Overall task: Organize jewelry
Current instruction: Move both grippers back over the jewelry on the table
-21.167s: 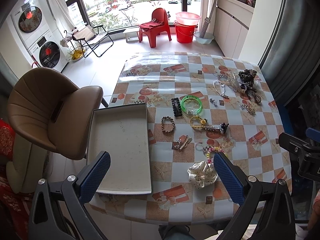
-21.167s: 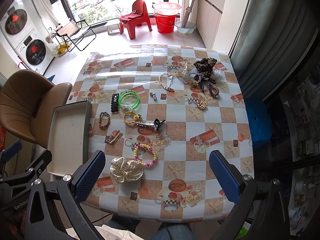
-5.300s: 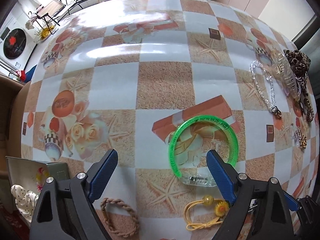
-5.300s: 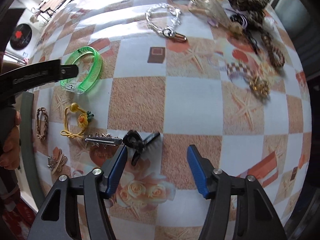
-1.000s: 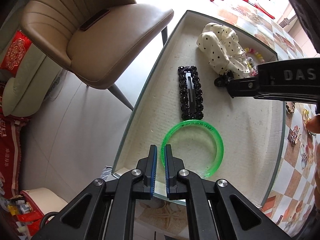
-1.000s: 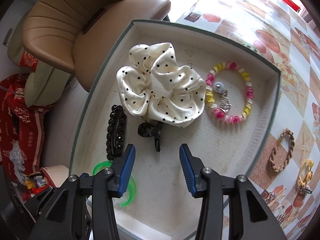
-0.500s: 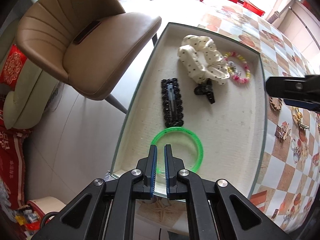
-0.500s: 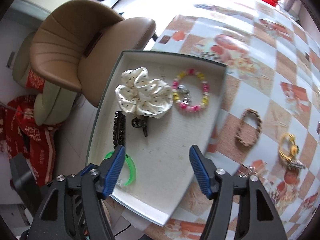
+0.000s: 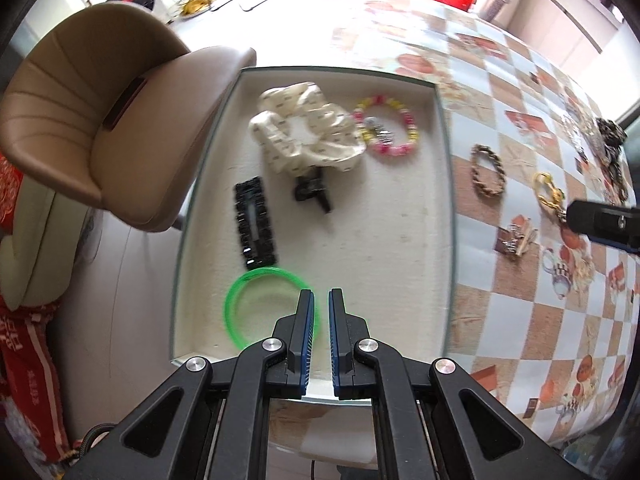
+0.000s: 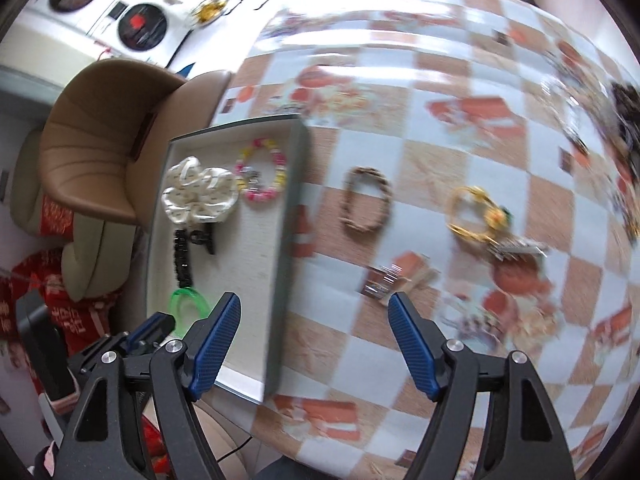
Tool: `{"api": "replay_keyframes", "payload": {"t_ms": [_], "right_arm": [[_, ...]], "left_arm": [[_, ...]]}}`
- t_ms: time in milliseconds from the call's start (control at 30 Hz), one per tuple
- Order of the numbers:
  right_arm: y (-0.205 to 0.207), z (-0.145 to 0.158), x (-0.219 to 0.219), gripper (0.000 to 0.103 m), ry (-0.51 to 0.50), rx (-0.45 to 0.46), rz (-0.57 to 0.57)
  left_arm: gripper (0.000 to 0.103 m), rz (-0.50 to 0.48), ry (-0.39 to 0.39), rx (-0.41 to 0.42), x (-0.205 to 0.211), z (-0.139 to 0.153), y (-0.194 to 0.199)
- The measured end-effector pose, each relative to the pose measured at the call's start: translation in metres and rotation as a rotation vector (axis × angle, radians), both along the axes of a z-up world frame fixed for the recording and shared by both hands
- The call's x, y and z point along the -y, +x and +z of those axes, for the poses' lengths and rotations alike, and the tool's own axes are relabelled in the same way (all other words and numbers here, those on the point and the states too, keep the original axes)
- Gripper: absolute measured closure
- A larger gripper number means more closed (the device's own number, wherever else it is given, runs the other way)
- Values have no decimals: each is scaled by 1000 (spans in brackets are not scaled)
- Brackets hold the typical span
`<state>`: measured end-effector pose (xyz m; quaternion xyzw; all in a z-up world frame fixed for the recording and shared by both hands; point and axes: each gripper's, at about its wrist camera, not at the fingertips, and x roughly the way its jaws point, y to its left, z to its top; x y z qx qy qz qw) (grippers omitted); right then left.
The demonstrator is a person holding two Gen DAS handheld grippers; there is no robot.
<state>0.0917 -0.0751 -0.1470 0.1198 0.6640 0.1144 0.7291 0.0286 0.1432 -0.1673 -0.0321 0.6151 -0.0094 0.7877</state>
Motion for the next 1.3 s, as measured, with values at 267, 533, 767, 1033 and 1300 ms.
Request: {"api": "replay_keyframes", "payload": {"t_ms": [267, 533, 767, 1033, 1300], "right_arm": [[-18, -11, 57, 23, -22, -43, -105], [-28, -15, 94, 20, -18, -59, -172], [-31, -20, 117, 14, -10, -61, -211], [-29, -29, 135, 13, -49, -38, -218], [-5, -43, 137, 13, -164, -7, 17]], "left_arm": [[93, -90, -30, 8, 39, 9, 7], [0, -130, -17, 62, 73, 21, 12], [0, -190, -1, 87, 102, 27, 23], [0, -195, -16, 92, 123, 26, 35], [0, -206, -74, 88, 140, 18, 55]]}}
